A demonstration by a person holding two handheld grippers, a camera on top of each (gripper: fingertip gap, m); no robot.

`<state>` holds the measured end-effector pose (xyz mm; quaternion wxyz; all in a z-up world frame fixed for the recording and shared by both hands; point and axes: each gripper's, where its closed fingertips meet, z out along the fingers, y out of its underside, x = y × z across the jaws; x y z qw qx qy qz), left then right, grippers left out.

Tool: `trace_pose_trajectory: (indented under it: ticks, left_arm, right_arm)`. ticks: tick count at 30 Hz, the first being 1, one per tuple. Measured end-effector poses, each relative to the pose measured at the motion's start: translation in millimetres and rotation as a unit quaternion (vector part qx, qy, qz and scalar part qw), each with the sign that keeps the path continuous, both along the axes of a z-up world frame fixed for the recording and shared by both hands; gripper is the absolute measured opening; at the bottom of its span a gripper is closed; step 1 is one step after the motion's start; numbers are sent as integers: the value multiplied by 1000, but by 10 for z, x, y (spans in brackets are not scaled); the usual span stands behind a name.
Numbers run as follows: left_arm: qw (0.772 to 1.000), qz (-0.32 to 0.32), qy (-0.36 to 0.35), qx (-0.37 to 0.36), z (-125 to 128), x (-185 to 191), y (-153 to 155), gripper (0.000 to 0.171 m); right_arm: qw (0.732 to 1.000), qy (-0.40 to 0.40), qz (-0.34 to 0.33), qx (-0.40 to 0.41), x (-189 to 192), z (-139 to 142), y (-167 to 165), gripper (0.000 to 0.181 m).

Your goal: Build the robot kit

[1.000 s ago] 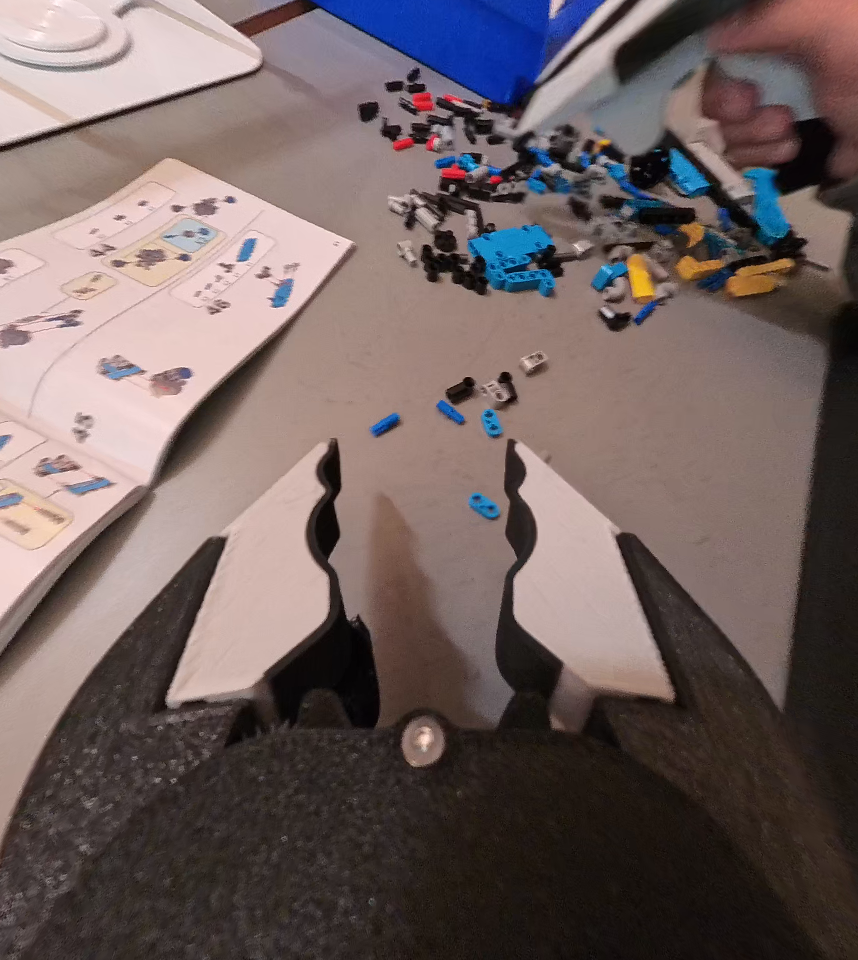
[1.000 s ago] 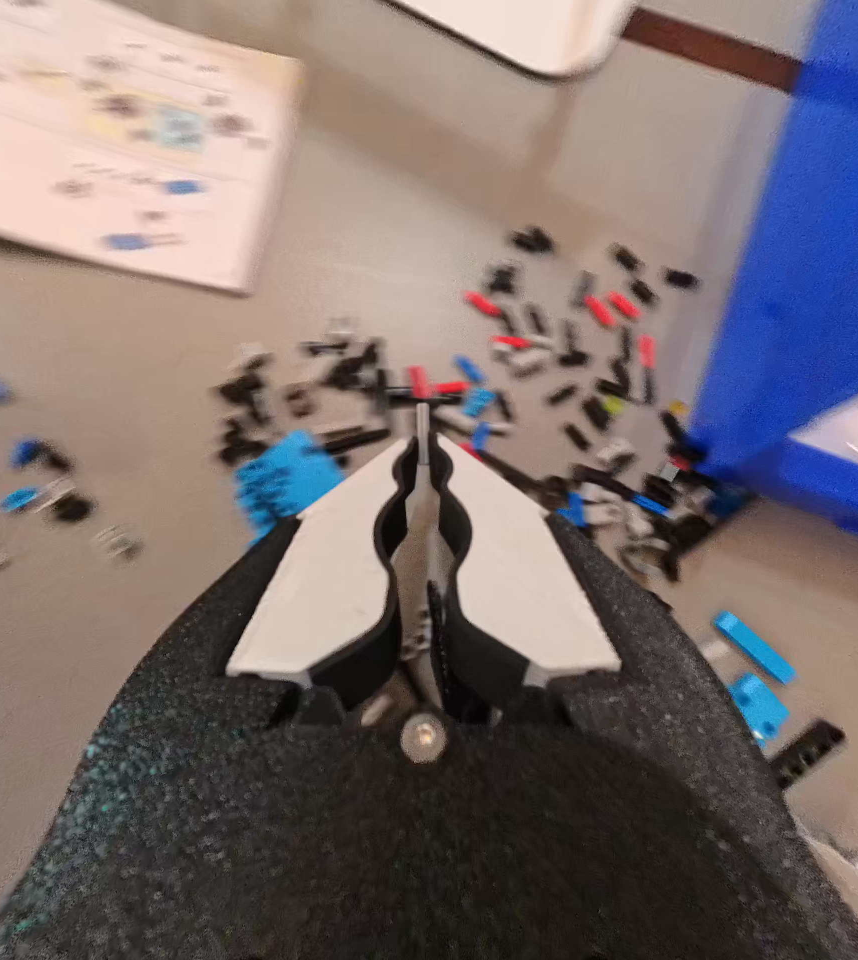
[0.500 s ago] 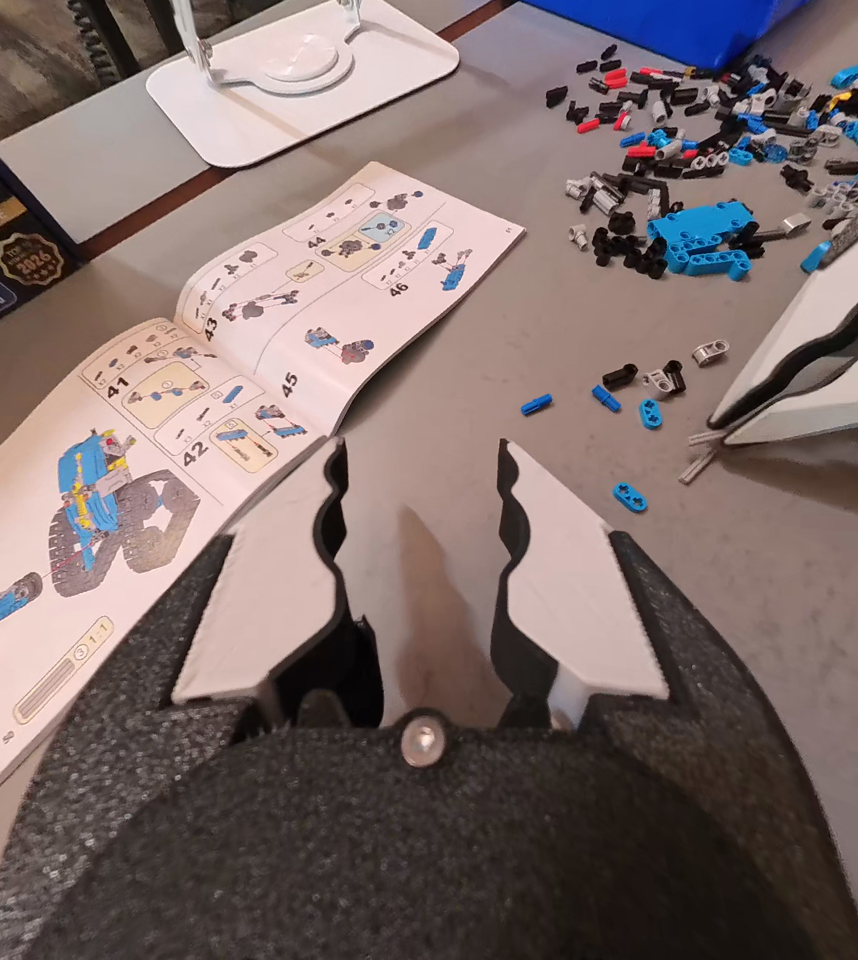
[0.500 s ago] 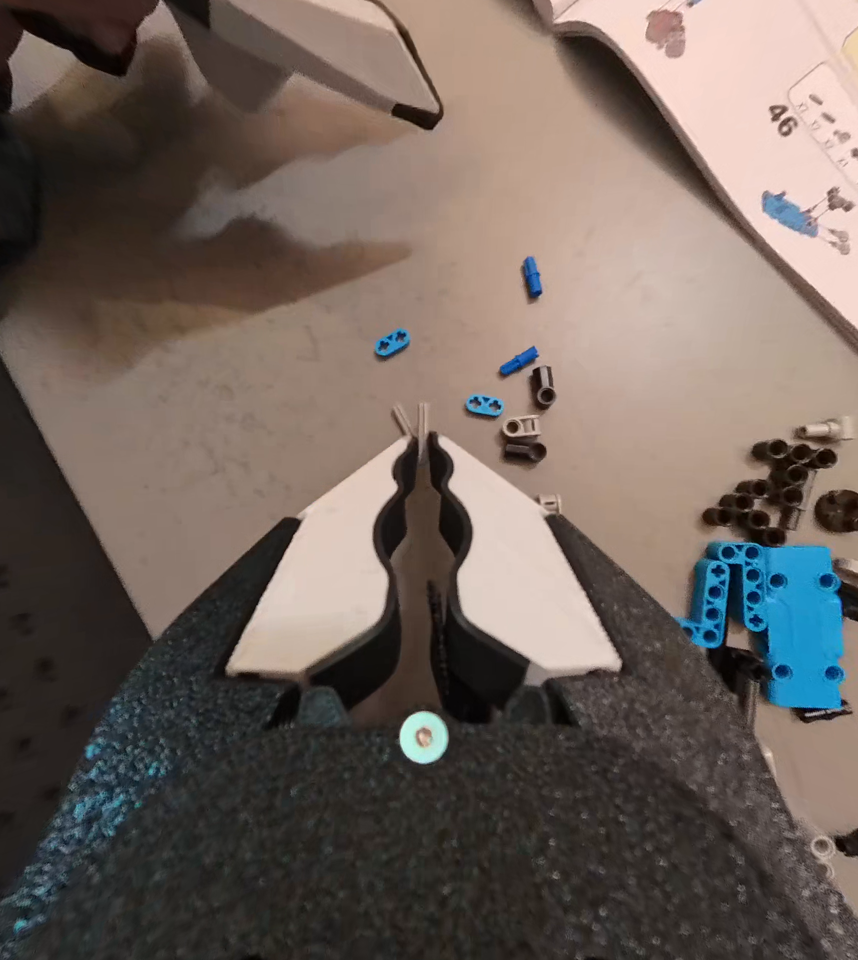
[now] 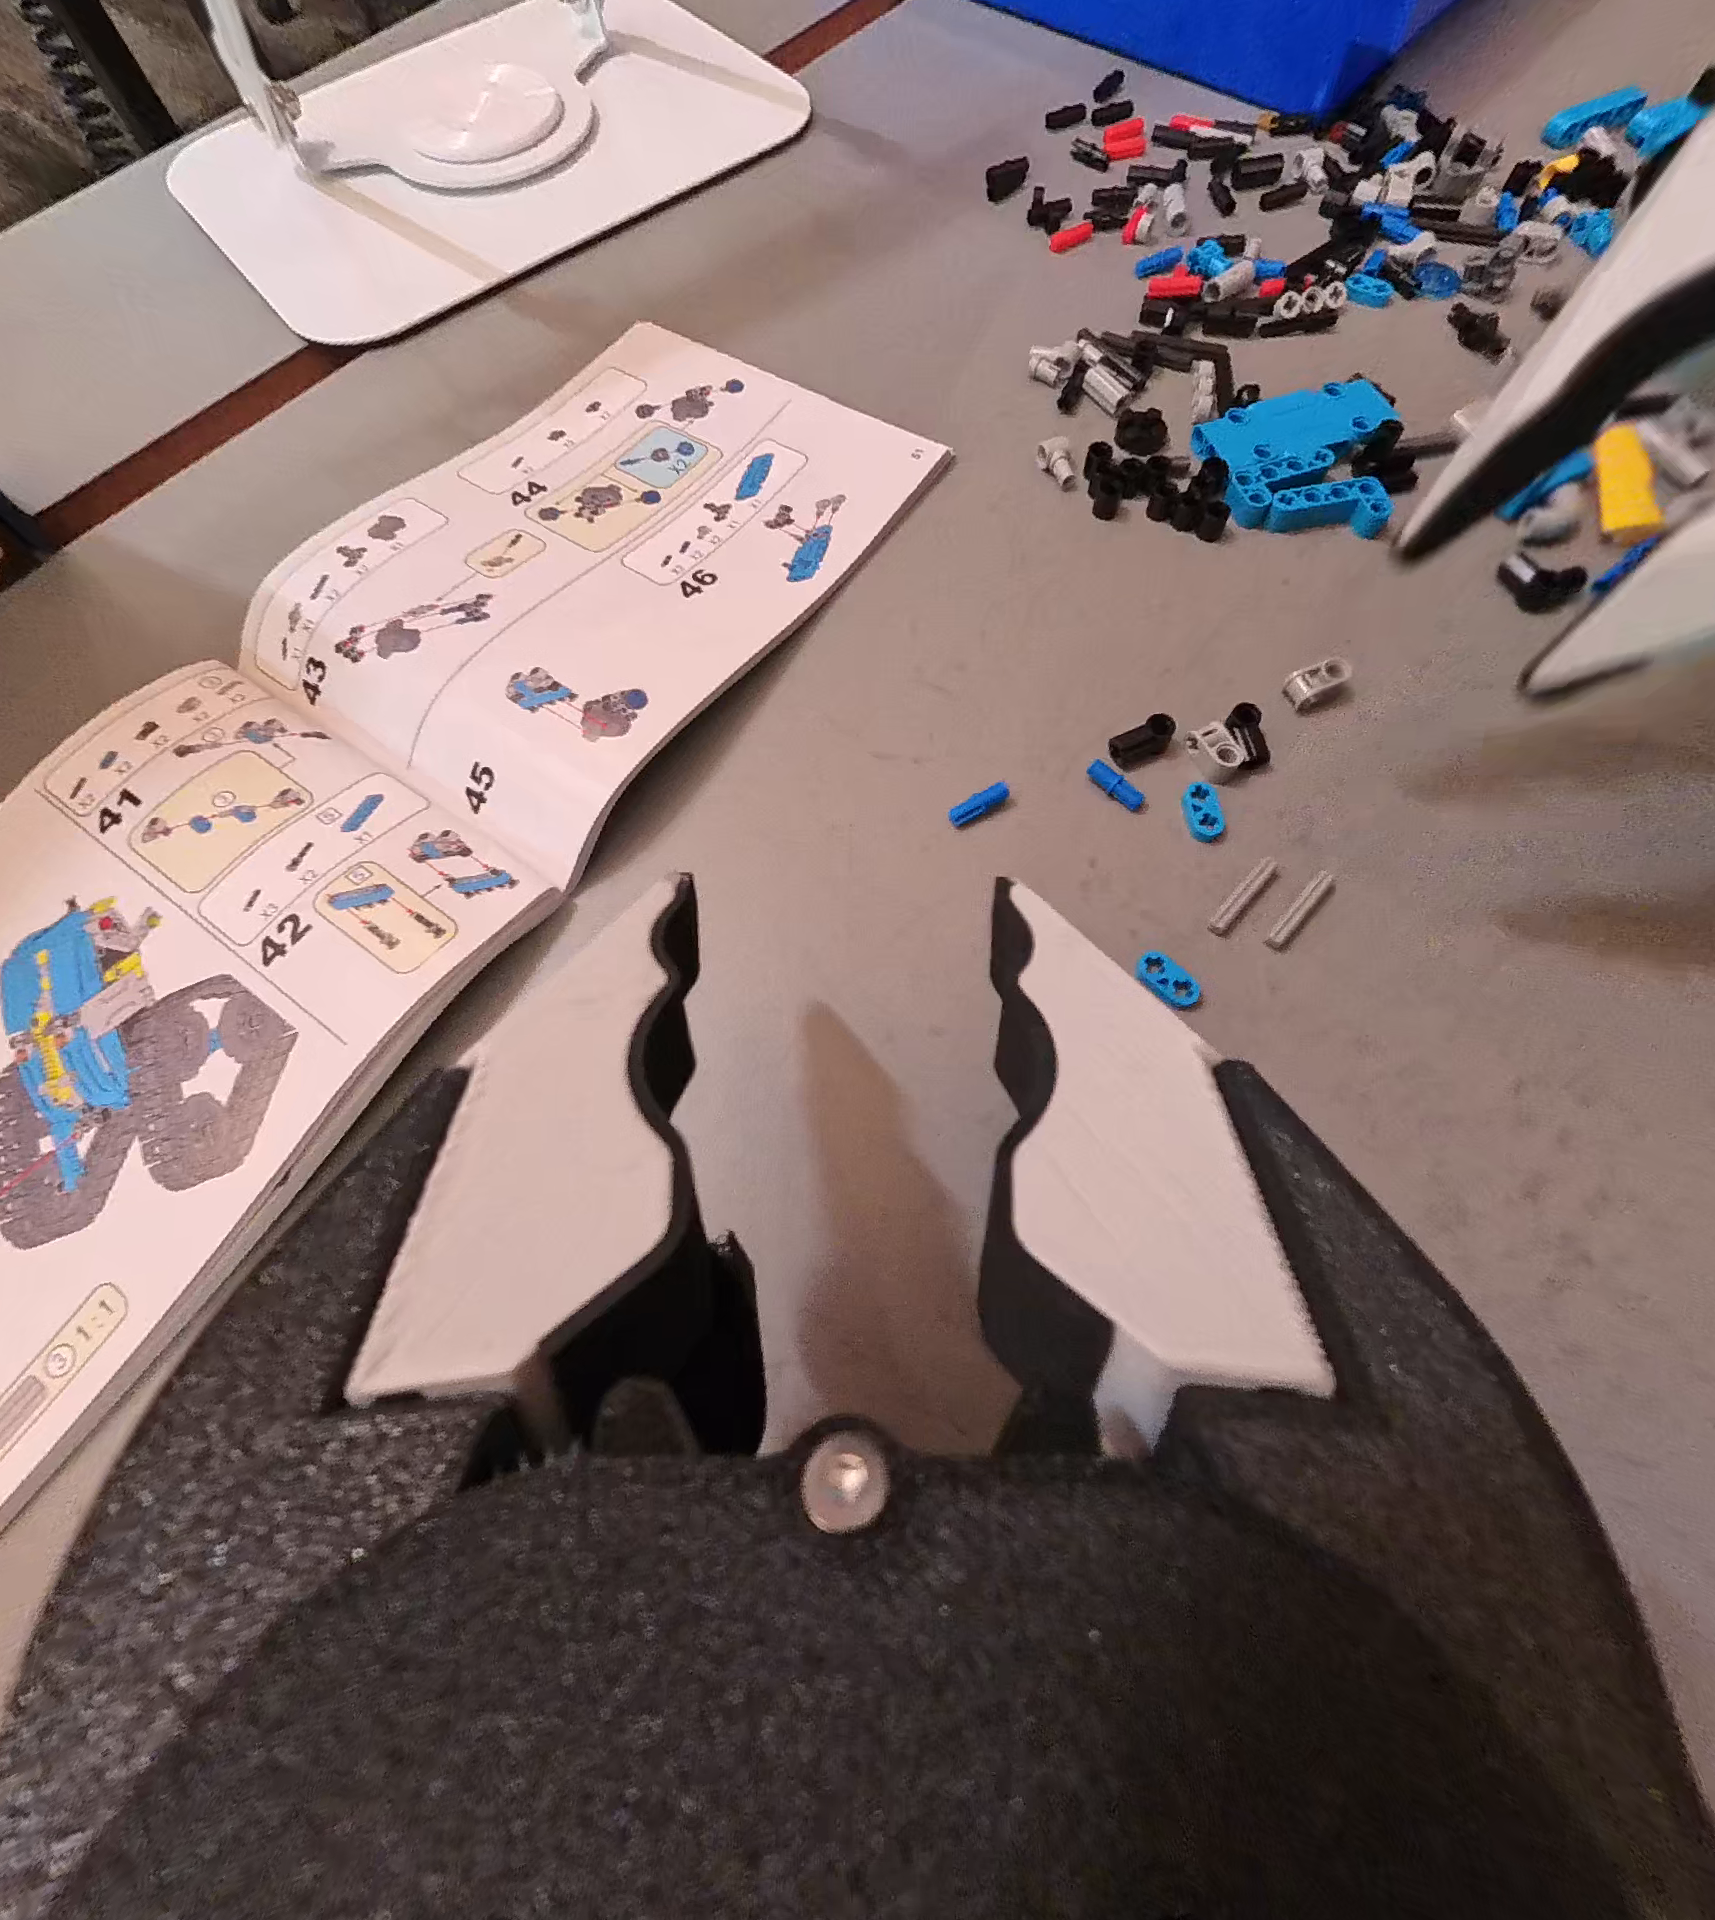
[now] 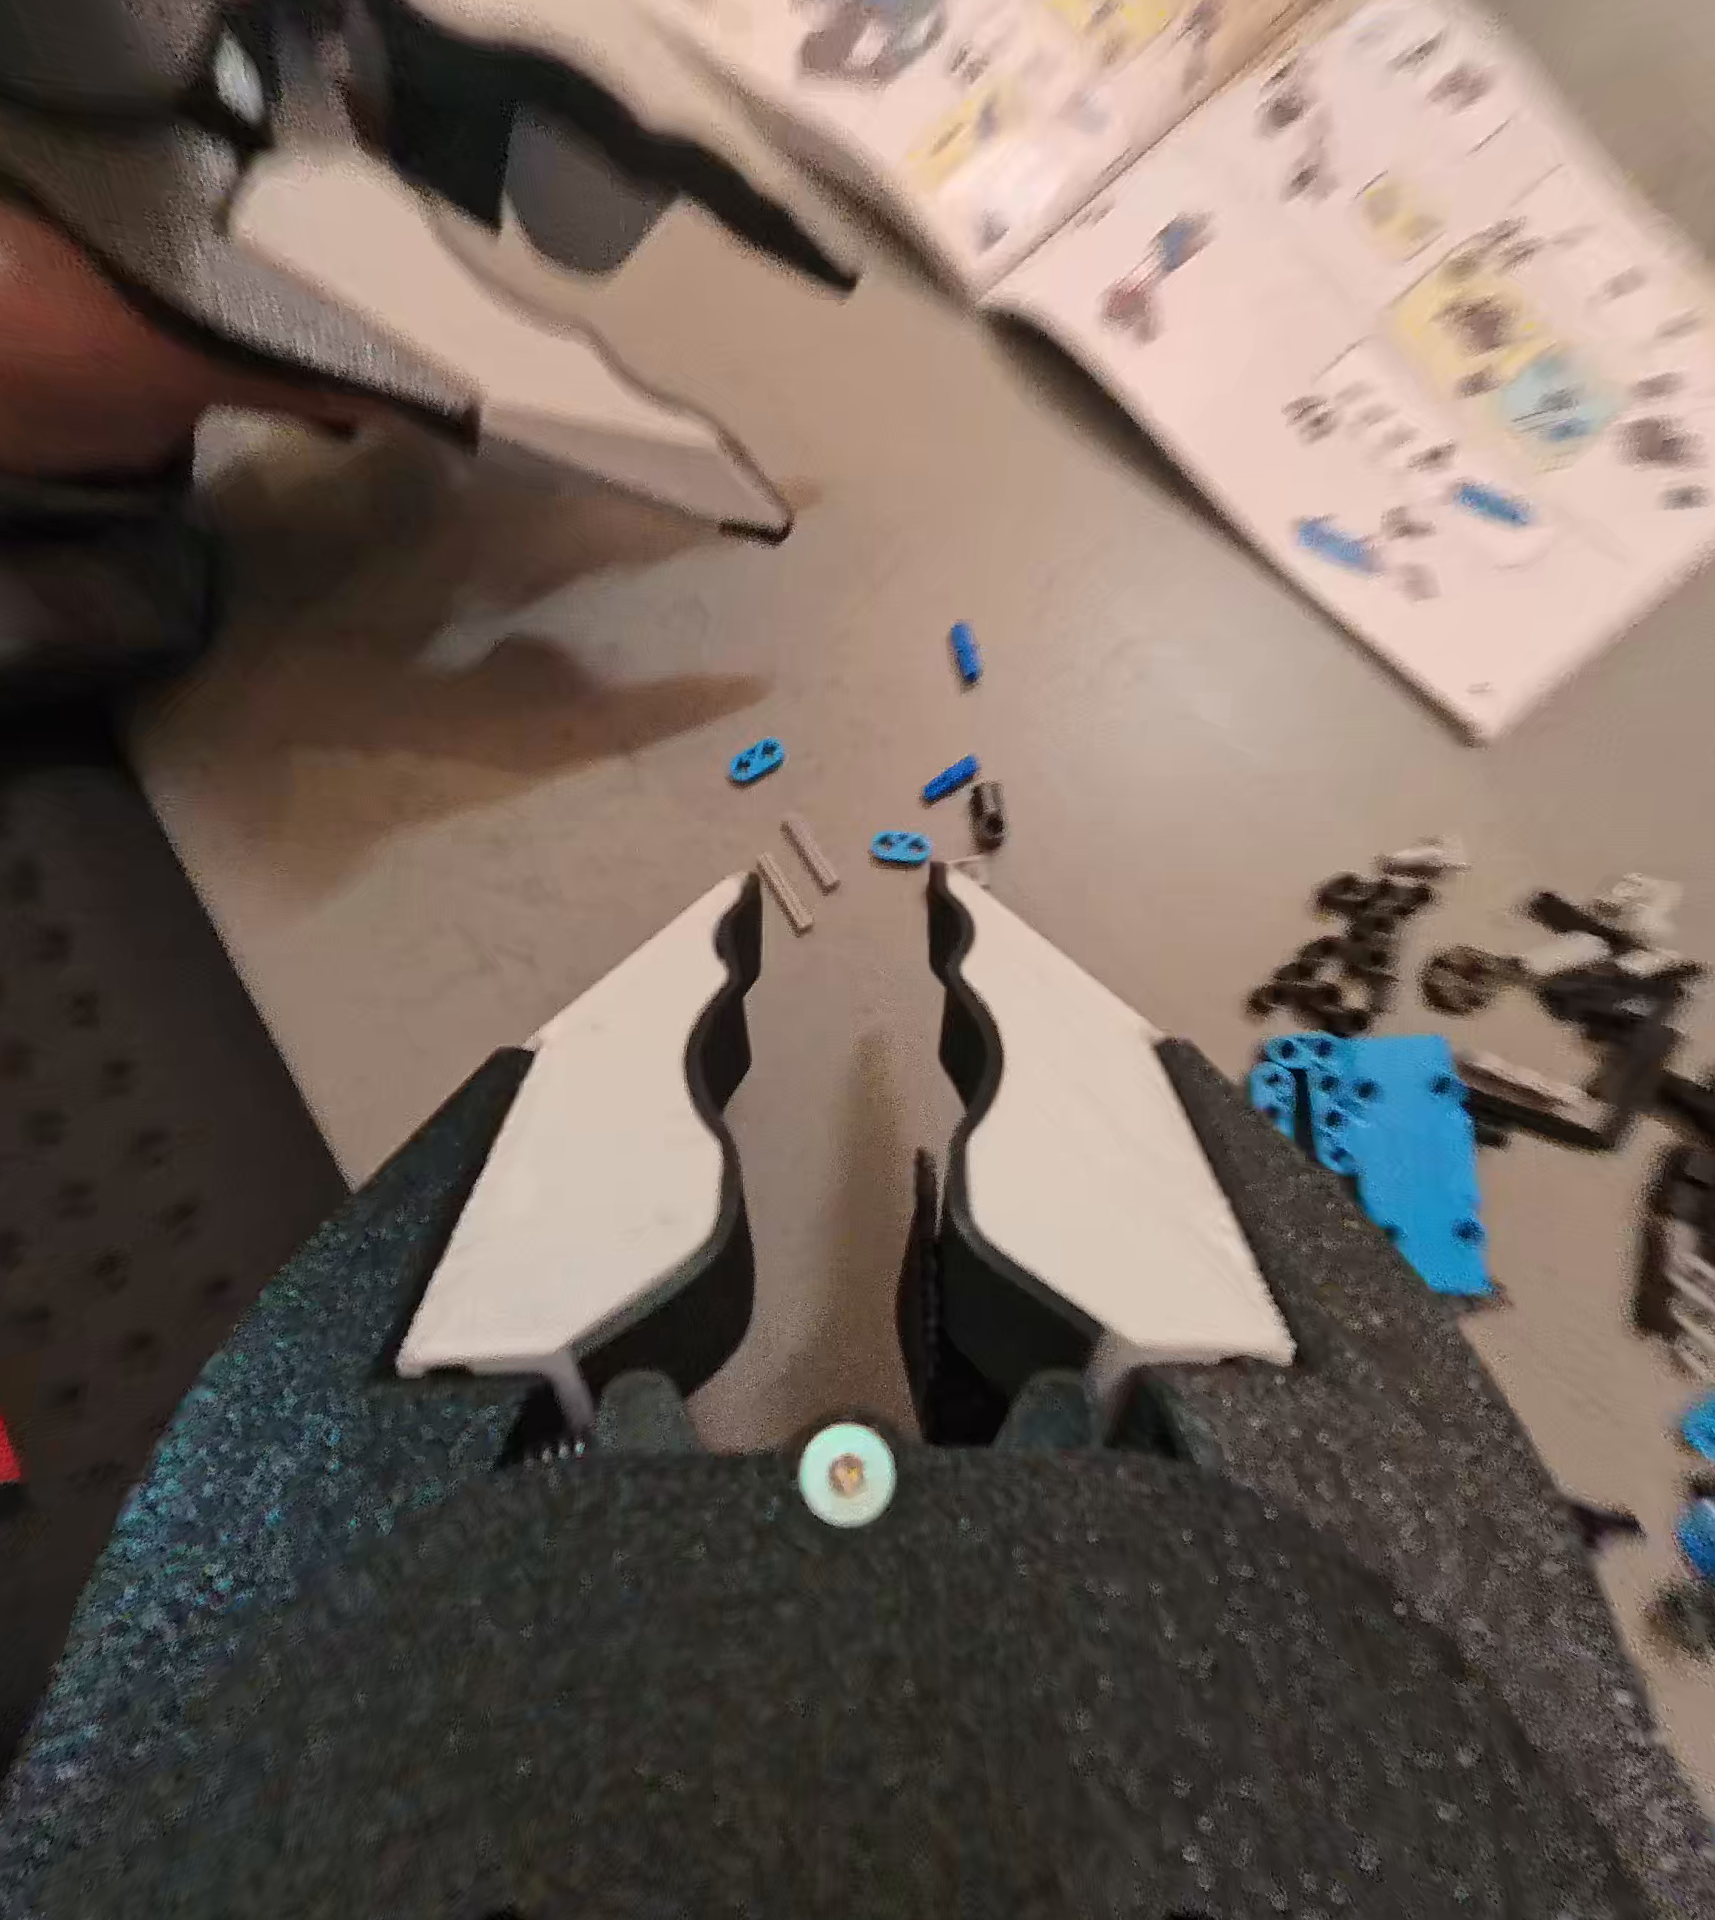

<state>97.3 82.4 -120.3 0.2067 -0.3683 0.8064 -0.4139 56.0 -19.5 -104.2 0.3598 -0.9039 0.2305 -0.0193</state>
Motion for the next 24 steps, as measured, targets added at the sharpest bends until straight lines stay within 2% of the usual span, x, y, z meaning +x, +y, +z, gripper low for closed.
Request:
trace_pose_trajectory:
  ticks: [4, 7, 9, 11, 13, 15, 18, 21, 24]
  left_arm:
    - [998, 46, -19, -33, 133, 95, 157, 60]
    - [988, 148, -35, -3, 124, 247, 551, 59]
    - [981, 189, -34, -7, 111, 293, 726, 60]
    - [975, 222, -18, -22, 86, 317, 851, 60]
    - [972, 228, 3, -52, 72, 310, 868, 60]
    - [971, 204, 38, -117, 121, 269, 742, 58]
    - [960, 140, 84, -229, 249, 193, 541, 60]
    - [948, 121, 90, -280, 365, 195, 526, 67]
    - [960, 119, 51, -247, 418, 222, 520, 74]
  right_arm:
    - [992, -48, -104, 47, 167, 634, -147, 32]
    - [987, -72, -108, 97, 75, 1156, -39, 36]
    - [989, -99, -96, 61, 51, 1290, 11, 35]
    - [984, -140, -104, -18, 174, 1294, 13, 45]
    - [983, -153, -86, -55, 254, 1266, 159, 40]
    - [990, -123, -40, -48, 253, 1129, 445, 40]
    - [996, -76, -41, -26, 507, 676, 781, 39]
    - [993, -46, -108, 3, 893, 191, 933, 38]
    - [976, -88, -183, 76, 1129, 168, 898, 34]
